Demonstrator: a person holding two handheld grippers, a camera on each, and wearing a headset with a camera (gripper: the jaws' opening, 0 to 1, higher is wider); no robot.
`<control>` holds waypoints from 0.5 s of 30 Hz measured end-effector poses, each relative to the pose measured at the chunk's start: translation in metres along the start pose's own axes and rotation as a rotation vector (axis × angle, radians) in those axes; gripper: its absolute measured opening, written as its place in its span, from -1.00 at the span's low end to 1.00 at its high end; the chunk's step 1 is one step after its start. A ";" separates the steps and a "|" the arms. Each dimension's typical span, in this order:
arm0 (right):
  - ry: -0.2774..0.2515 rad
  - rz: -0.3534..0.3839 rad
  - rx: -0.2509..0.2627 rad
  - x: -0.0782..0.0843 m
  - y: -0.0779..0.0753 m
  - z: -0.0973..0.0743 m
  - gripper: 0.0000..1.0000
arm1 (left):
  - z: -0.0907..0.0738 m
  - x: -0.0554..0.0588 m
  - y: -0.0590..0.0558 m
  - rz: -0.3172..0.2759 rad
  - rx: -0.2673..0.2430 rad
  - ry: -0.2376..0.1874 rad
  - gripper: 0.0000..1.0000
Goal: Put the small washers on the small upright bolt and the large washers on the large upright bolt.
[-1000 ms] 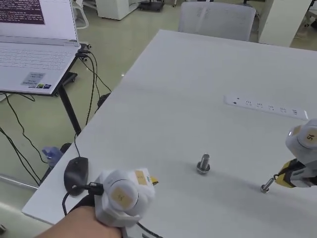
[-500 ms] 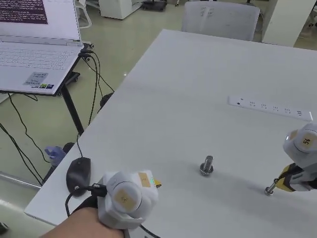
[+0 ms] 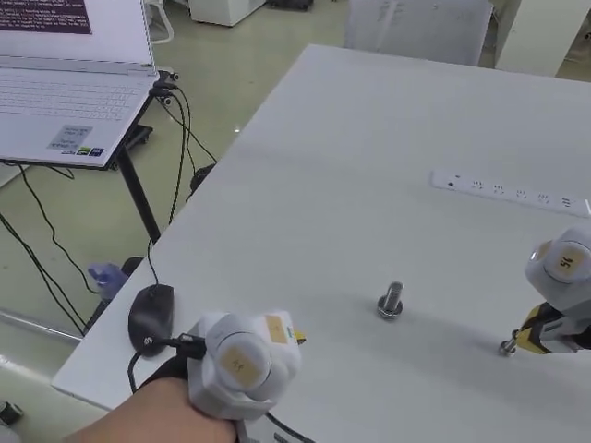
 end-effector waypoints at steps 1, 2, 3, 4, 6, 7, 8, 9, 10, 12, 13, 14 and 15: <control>0.001 0.001 -0.001 0.000 0.000 0.001 -0.75 | 0.000 0.000 0.000 -0.002 0.001 -0.001 0.87; 0.002 0.002 -0.002 0.000 0.000 0.002 -0.75 | 0.000 0.000 0.000 -0.008 0.001 -0.004 0.87; 0.005 0.003 -0.002 0.000 0.000 0.004 -0.75 | -0.001 0.000 0.001 -0.010 0.000 -0.005 0.87; 0.006 0.002 -0.002 0.000 0.000 0.005 -0.75 | -0.001 0.000 0.001 -0.013 -0.003 -0.007 0.87; 0.006 0.000 -0.006 -0.001 -0.001 0.007 -0.75 | -0.002 0.000 0.001 -0.023 -0.001 -0.011 0.86; 0.007 0.002 -0.006 -0.001 -0.001 0.009 -0.75 | -0.001 0.001 0.001 -0.024 -0.001 -0.010 0.86; 0.010 0.000 -0.009 -0.001 -0.001 0.011 -0.75 | -0.001 0.001 0.001 -0.022 0.000 -0.008 0.86; 0.011 -0.001 -0.010 0.000 -0.002 0.012 -0.75 | -0.001 0.002 0.001 -0.021 0.002 -0.002 0.86; 0.012 0.002 -0.010 -0.001 -0.002 0.014 -0.75 | -0.001 0.002 0.001 -0.020 0.003 0.002 0.86; 0.017 0.002 -0.015 0.000 -0.002 0.016 -0.75 | -0.002 0.002 0.002 -0.016 0.000 0.007 0.84; 0.017 0.000 -0.016 0.000 -0.002 0.018 -0.75 | -0.002 0.002 0.002 -0.017 0.000 0.004 0.84; 0.018 0.000 -0.015 0.000 -0.003 0.019 -0.75 | -0.003 0.002 0.003 -0.020 0.000 0.002 0.84; 0.020 0.000 -0.019 0.000 -0.003 0.021 -0.75 | -0.003 0.001 0.003 -0.020 0.000 0.001 0.84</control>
Point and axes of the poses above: the centre of the closed fingertips' face, and the gripper's own axes: z roughly forward along the fingers, y roughly to its left, x roughly out of its underside, the point moved 9 cm from there along -z, roughly backward along the fingers, and after that the axes turned 9 degrees about z, right-handed, at the moved point
